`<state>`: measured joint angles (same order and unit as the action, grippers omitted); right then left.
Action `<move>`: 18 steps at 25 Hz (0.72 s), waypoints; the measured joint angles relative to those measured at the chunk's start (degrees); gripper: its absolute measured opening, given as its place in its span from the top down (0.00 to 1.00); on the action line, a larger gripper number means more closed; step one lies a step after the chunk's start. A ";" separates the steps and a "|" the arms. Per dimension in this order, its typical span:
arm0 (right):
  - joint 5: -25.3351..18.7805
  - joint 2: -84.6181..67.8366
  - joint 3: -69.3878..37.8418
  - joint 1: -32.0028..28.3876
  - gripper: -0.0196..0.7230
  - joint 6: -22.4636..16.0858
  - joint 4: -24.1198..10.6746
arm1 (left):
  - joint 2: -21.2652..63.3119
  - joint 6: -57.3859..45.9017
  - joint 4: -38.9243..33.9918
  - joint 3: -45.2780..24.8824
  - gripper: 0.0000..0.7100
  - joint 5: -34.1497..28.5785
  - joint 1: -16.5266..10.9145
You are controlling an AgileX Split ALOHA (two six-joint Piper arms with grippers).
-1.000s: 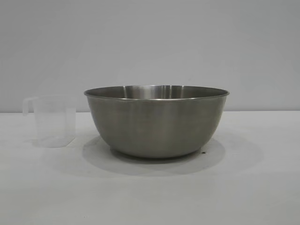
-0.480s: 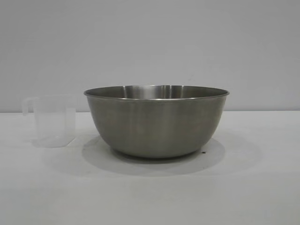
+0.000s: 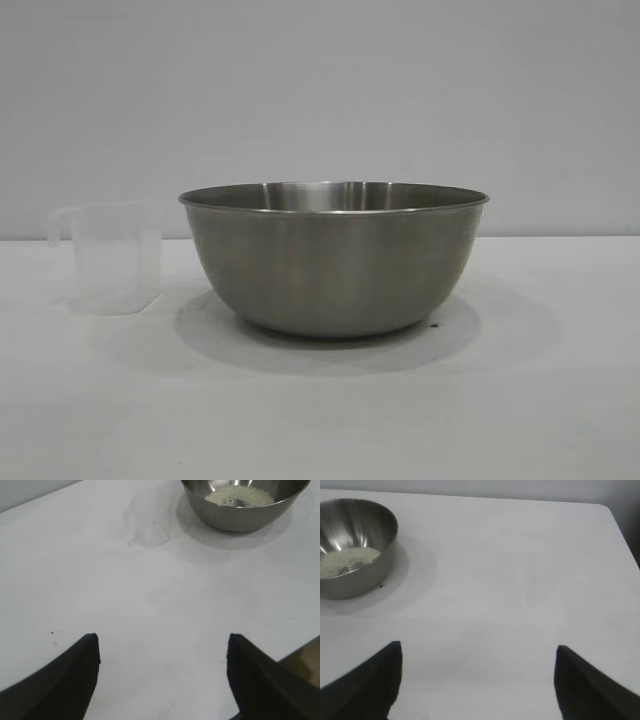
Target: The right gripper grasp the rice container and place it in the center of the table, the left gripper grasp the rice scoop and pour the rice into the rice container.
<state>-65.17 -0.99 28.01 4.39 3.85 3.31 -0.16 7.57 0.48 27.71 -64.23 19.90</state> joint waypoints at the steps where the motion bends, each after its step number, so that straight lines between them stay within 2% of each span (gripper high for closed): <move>1: 0.00 0.00 0.00 0.00 0.18 0.00 0.00 | 0.00 0.00 0.00 0.00 0.35 0.00 -0.34; 4: 0.00 0.00 0.00 0.00 0.18 0.00 0.00 | 0.00 0.00 0.00 0.00 0.35 0.00 -4.57; 7: 0.00 0.00 0.00 0.00 0.18 0.00 0.00 | 0.00 -0.04 0.00 0.00 0.35 0.00 -11.94; 10: 0.00 0.00 0.00 0.00 0.18 0.00 0.00 | 0.04 -0.15 0.00 0.00 0.35 0.00 -17.62; 12: 0.00 0.00 0.00 0.00 0.18 0.00 0.00 | 0.16 -0.15 0.00 0.00 0.35 0.00 -20.35; 14: 0.00 0.00 0.00 0.00 0.18 0.00 0.00 | 0.13 -0.15 0.00 0.00 0.35 0.00 -22.40; 18: -0.04 0.00 0.00 0.00 0.18 0.00 0.00 | 0.96 -0.15 0.00 0.00 0.35 0.00 -23.28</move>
<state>-65.21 -0.99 28.01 4.39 3.85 3.31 0.80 7.42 0.48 27.71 -64.23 -3.38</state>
